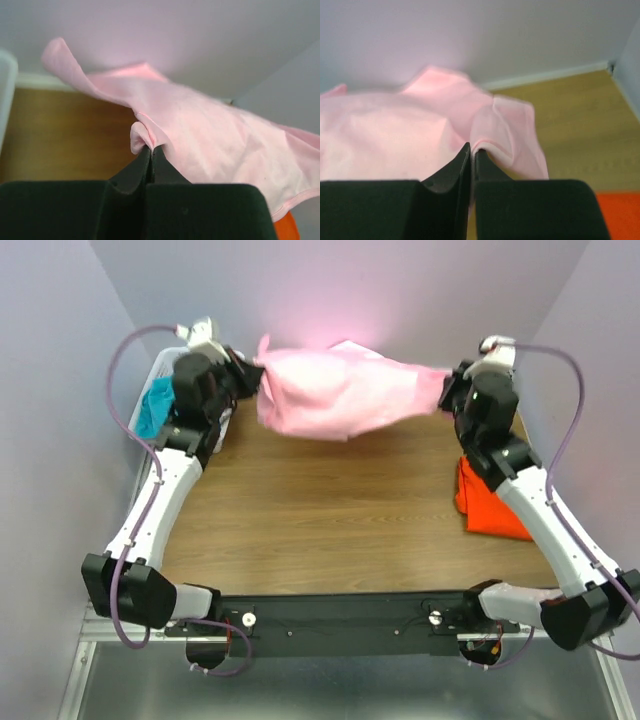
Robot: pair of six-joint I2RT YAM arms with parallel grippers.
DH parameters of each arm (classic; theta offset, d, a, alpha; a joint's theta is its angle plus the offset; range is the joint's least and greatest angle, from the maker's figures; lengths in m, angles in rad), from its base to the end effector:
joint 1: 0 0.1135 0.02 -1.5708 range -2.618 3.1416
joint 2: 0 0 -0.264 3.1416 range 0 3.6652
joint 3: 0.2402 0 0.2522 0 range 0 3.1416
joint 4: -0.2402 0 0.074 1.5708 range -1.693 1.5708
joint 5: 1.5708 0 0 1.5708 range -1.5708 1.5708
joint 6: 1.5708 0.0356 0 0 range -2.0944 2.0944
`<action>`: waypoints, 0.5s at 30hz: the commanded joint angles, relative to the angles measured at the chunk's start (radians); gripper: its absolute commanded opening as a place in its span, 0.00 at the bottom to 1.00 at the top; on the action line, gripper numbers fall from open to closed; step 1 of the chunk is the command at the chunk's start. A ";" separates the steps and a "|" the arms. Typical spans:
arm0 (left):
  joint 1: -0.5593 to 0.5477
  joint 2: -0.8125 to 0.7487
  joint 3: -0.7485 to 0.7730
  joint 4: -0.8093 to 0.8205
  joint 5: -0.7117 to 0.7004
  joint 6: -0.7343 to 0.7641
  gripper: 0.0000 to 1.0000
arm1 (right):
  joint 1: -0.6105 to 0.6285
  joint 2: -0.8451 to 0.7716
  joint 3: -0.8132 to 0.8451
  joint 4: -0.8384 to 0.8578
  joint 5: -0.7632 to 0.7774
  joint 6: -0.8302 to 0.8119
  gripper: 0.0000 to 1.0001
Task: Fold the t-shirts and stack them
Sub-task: Flatten the tshirt out
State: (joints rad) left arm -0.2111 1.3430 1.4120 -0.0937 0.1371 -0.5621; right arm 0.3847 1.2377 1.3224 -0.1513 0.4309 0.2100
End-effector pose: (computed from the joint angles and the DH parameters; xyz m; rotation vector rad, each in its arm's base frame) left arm 0.3020 -0.0697 0.4447 -0.1779 1.6315 -0.7065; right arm 0.2640 0.0908 0.4364 0.1867 1.6216 0.1037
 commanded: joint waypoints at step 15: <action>-0.039 -0.196 -0.642 -0.070 -0.059 -0.122 0.98 | -0.006 -0.162 -0.482 -0.258 -0.089 0.238 1.00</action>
State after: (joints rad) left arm -0.2443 1.1545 0.7280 -0.1814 0.1249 -0.6861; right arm 0.3840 1.0950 0.8085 -0.3733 0.3847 0.4236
